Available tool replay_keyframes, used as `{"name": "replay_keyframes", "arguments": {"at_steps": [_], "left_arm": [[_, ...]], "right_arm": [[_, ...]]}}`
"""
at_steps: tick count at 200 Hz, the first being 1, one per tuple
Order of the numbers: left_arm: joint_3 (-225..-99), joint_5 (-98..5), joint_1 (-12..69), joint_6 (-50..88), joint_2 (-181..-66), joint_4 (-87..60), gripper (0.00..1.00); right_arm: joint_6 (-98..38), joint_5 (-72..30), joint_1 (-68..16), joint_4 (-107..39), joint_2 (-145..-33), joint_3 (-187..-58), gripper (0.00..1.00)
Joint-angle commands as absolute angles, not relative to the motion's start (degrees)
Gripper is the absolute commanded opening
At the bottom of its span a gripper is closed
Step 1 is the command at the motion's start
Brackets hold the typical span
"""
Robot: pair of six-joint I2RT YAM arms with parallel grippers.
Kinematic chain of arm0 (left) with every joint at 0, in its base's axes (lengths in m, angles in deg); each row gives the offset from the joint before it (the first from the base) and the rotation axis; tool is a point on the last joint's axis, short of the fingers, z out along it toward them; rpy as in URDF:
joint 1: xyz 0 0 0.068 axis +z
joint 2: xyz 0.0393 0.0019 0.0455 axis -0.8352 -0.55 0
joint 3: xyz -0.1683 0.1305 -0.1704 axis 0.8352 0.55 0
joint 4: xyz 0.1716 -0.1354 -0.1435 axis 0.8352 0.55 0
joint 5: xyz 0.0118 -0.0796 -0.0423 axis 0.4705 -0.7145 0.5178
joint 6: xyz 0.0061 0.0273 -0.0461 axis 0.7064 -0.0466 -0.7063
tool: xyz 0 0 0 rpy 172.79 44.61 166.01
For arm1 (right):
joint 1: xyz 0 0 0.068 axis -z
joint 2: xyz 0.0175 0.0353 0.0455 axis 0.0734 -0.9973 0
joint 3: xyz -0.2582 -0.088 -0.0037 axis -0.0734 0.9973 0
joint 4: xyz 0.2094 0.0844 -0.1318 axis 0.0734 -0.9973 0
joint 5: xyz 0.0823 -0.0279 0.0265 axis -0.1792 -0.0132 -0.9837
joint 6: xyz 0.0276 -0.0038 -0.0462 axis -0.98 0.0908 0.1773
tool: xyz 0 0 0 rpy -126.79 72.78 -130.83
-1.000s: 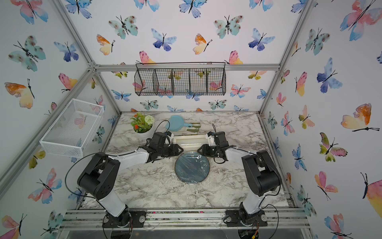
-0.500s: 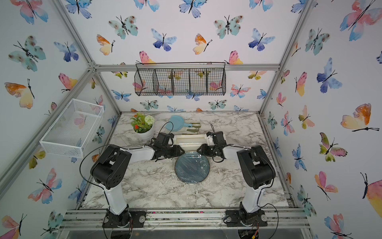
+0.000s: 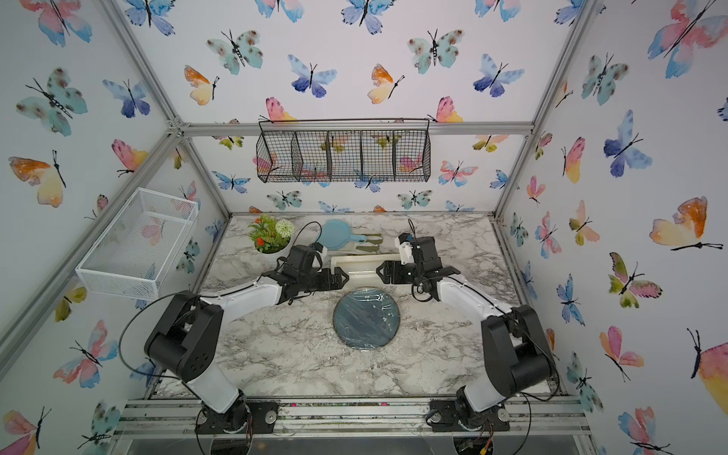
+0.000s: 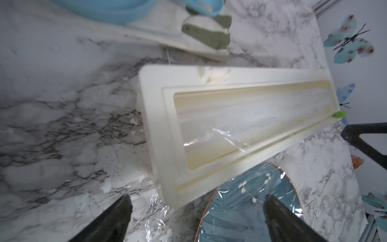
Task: Wrap the plate with plastic wrap
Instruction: Reset both arms
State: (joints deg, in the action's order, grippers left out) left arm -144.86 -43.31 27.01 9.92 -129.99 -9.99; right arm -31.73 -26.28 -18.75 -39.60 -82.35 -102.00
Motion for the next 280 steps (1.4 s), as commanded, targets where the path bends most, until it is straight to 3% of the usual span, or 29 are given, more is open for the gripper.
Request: {"name": "replay_keyframes", "arguments": {"at_steps": [1,21,39,58,78,117,132,155,169,185,205,223,245,280], "left_arm": [[-141.9,-26.1,25.0,16.6,-118.7,-11.3,0.98],[-133.5,-12.0,24.7,22.7,-111.8,-20.3,0.98],[-123.2,-2.1,25.3,31.6,-109.5,-33.9,0.98],[-115.6,2.6,25.4,44.1,-111.7,-47.0,0.98],[-111.7,9.1,26.0,49.6,-115.8,-54.9,0.98],[-103.6,1.8,32.6,48.3,-119.3,-69.3,0.98],[-101.6,-3.0,36.6,46.5,-119.0,-72.2,0.98],[-99.5,-14.3,44.0,41.7,-118.2,-74.8,0.98],[-99.4,-18.5,48.7,37.7,-119.6,-75.9,0.98],[-99.0,-22.6,53.0,34.3,-122.1,-77.3,0.98],[-97.5,-23.9,53.4,35.1,-123.7,-82.8,0.98],[-97.7,-23.8,53.4,35.1,-123.5,-82.0,0.98],[-97.6,-23.8,53.2,35.0,-123.4,-82.1,0.98],[-97.6,-24.4,53.3,35.5,-123.6,-82.1,0.98]], "right_arm": [[-26.4,-9.3,-18.6,-40.0,-74.4,-100.4,0.98],[-19.9,7.6,-18.7,-35.0,-69.9,-95.2,0.98],[-14.0,22.6,-18.6,-20.6,-69.3,-85.3,0.99],[-3.4,25.3,-18.4,-2.6,-71.8,-74.4,0.98],[-5.2,24.4,-16.2,7.6,-76.7,-69.7,0.98],[-6.8,20.9,-11.2,25.3,-87.0,-64.5,0.98],[-11.4,18.8,-10.2,19.5,-86.4,-66.4,0.99],[-11.3,12.2,-7.2,38.7,-90.2,-59.3,0.99],[-13.3,10.5,-6.5,36.4,-89.1,-57.6,0.99],[-9.9,9.7,-6.4,51.5,-94.8,-55.1,0.99],[-12.8,9.1,-6.4,35.7,-90.0,-58.6,0.98],[-10.7,9.0,-6.3,46.6,-93.7,-56.7,0.98],[-12.1,9.3,-6.3,37.3,-90.5,-58.4,0.98],[-11.3,9.4,-6.3,42.1,-92.2,-57.4,0.98]]}}
